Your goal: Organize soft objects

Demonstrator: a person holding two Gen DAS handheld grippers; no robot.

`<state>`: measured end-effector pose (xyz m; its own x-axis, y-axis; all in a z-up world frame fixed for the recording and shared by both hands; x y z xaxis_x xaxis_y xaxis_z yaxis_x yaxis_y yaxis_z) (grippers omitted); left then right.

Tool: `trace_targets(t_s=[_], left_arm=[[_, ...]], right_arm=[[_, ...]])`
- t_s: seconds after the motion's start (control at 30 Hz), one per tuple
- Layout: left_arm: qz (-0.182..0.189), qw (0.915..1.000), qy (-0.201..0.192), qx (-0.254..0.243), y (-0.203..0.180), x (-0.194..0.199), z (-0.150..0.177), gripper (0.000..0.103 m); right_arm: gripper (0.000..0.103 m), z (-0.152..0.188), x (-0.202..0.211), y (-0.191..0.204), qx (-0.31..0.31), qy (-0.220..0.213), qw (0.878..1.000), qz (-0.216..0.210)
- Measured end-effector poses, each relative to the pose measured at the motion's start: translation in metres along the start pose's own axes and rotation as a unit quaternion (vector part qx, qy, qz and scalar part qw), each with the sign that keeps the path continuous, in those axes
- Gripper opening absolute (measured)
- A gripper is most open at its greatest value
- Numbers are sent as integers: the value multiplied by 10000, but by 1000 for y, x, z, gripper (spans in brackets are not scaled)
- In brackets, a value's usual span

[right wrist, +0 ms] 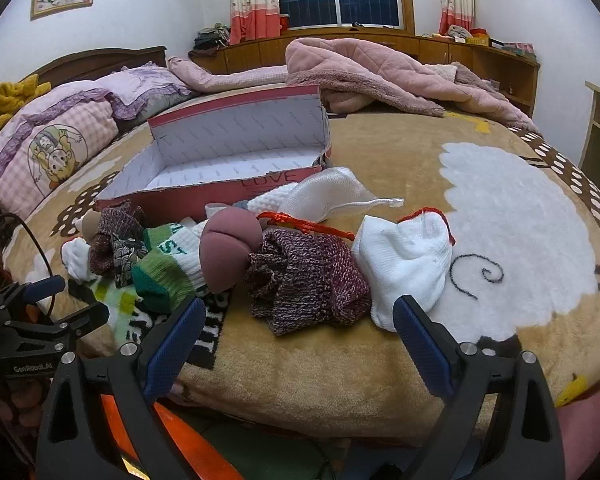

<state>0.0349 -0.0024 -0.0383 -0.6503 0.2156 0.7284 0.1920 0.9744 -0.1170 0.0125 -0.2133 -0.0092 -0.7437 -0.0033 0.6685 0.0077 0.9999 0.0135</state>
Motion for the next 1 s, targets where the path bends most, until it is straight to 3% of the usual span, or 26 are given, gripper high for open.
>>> trace_targets(t_s=[1.0], left_arm=[[13,9999,-55,-87,-3,3,0,103]], right_arm=[[97,-1,2,3,32,-13,10000,-26]])
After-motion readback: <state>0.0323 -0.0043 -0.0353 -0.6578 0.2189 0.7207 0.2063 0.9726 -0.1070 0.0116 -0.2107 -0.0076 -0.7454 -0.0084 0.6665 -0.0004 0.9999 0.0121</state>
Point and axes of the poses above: each gripper's, at about its wrist camera, not at the fingertips, and x roughly against the way its jaws point, y to its left, z to its underside, the point moved 5 cm from there along -x, roughly the way its jaws point, and after that the axes turned 9 degrees about z, right-handed, at the moved point
